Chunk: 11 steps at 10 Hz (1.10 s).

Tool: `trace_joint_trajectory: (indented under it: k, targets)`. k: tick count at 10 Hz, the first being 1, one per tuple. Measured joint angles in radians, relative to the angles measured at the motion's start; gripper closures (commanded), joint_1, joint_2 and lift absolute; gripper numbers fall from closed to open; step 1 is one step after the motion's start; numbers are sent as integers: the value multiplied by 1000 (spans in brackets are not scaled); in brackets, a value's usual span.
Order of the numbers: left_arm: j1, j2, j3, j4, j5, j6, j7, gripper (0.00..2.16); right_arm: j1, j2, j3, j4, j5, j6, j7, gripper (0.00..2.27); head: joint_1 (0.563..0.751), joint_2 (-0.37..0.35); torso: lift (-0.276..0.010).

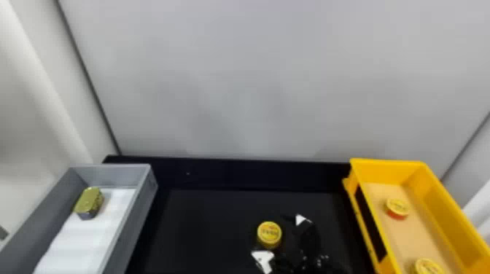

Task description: Pick up the round yellow can and place it in the yellow rectangular box

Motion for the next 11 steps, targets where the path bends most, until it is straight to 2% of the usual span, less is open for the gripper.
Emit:
trace_joint_trajectory:
  k: [4, 7, 11]
  targets:
    - [-1, 0, -1, -1, 0, -1, -4, 139, 5, -1, -14, 9, 19, 13, 1, 222, 629, 12, -55]
    - [0, 0, -1, -3, 0, -2, -5, 139, 8, -2, -28, 14, 20, 25, 3, 519, 629, 12, -55]
    - [1, 0, 0, -3, 0, -2, -6, 139, 11, -1, -37, 18, 19, 16, 2, 647, 629, 12, -55]
